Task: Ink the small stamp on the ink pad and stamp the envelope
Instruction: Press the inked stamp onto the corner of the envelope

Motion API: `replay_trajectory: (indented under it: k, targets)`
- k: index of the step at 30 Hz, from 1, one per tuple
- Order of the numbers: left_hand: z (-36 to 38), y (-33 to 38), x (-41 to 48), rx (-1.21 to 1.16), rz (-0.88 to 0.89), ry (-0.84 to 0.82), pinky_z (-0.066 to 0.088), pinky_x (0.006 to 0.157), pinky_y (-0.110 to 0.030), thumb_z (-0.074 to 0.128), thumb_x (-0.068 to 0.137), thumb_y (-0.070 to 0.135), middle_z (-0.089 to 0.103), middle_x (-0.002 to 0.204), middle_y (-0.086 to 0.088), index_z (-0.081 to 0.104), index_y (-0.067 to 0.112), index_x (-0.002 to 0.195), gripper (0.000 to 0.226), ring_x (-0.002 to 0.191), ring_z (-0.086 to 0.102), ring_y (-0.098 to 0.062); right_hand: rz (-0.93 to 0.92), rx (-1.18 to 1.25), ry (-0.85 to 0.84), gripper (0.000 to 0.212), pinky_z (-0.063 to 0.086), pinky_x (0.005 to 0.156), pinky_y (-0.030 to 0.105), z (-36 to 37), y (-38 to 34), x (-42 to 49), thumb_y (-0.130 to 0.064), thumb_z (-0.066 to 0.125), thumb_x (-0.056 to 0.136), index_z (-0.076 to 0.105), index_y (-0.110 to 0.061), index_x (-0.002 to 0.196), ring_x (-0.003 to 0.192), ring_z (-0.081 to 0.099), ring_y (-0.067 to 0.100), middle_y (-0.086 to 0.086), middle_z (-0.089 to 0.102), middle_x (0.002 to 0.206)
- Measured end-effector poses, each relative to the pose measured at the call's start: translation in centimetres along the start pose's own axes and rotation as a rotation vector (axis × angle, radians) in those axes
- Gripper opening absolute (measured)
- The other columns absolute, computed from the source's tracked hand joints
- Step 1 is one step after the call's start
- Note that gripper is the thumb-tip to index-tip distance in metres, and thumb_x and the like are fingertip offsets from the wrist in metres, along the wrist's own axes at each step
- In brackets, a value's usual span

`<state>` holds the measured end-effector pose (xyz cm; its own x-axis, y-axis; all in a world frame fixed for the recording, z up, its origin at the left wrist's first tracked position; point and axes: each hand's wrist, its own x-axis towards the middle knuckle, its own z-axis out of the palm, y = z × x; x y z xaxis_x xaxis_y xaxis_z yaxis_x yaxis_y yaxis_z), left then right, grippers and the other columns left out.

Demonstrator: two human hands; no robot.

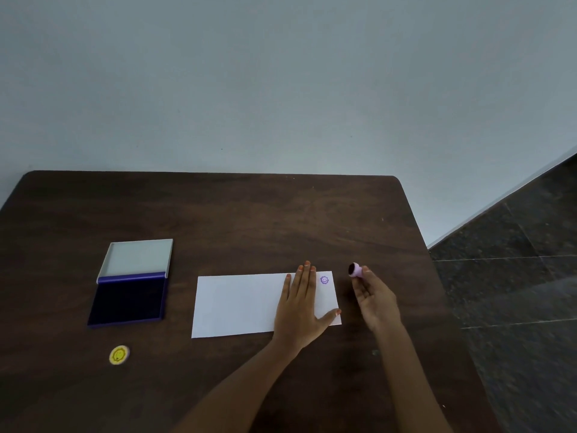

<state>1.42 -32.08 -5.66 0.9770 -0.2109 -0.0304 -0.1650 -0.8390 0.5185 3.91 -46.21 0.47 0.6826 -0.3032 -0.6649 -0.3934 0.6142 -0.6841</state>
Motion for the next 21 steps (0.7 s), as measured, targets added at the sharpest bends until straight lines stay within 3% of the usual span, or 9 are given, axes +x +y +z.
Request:
replay_trajectory:
  k: [5, 10, 13, 16, 21]
  targets:
    - [-2.4, -1.0, 0.2, 0.008, -0.013, 0.085, -0.004, 0.112, -0.035, 0.042, 0.08, 0.065, 0.013, 0.155, -0.003, 0.011, 0.016, 0.143, 0.086, 0.142, 0.01, -0.019, -0.131, -0.174, 0.027, 0.008, 0.05, 0.078, 0.027, 1.6, 0.9, -1.5, -0.01, 0.061, 0.082, 0.067, -0.015, 0.083, 0.089, 0.064, 0.016, 0.005, 0.068, 0.092]
    - [-6.2, -4.4, -1.3, -0.031, -0.022, 0.225, 0.007, 0.11, -0.036, 0.054, 0.087, 0.039, 0.037, 0.146, -0.007, 0.036, 0.015, 0.135, 0.057, 0.137, 0.029, -0.023, -0.182, -0.324, -0.005, 0.005, 0.052, 0.071, 0.025, 4.2, 2.8, -3.5, -0.016, 0.061, 0.083, 0.065, -0.015, 0.086, 0.084, 0.065, 0.017, 0.006, 0.068, 0.091]
    - [-8.4, -7.4, -3.3, -0.034, -0.078, 0.25, 0.006, 0.11, -0.029, 0.052, 0.09, 0.026, 0.042, 0.143, -0.005, 0.04, 0.017, 0.132, 0.045, 0.136, 0.031, -0.02, -0.174, -0.283, -0.083, 0.012, 0.055, 0.074, 0.022, 6.5, 4.7, -5.1, -0.011, 0.059, 0.084, 0.064, -0.008, 0.095, 0.089, 0.065, 0.017, 0.011, 0.067, 0.096]
    - [-10.1, -10.4, -6.1, -0.007, -0.121, 0.271, 0.008, 0.11, -0.028, 0.05, 0.091, 0.021, 0.044, 0.141, -0.004, 0.041, 0.018, 0.131, 0.041, 0.135, 0.032, -0.018, -0.161, -0.324, -0.201, 0.008, 0.053, 0.078, 0.019, 9.0, 7.4, -7.3, -0.011, 0.056, 0.086, 0.064, -0.013, 0.088, 0.087, 0.066, 0.012, 0.008, 0.068, 0.095]
    - [-12.5, -14.7, -10.4, 0.012, -0.201, 0.294, 0.012, 0.111, -0.029, 0.051, 0.089, 0.018, 0.047, 0.138, -0.006, 0.044, 0.017, 0.128, 0.04, 0.133, 0.035, -0.019, -0.178, -0.451, -0.223, 0.006, 0.049, 0.09, 0.032, 13.0, 12.5, -10.4, -0.01, 0.06, 0.083, 0.064, -0.012, 0.088, 0.089, 0.064, 0.02, 0.008, 0.066, 0.094]
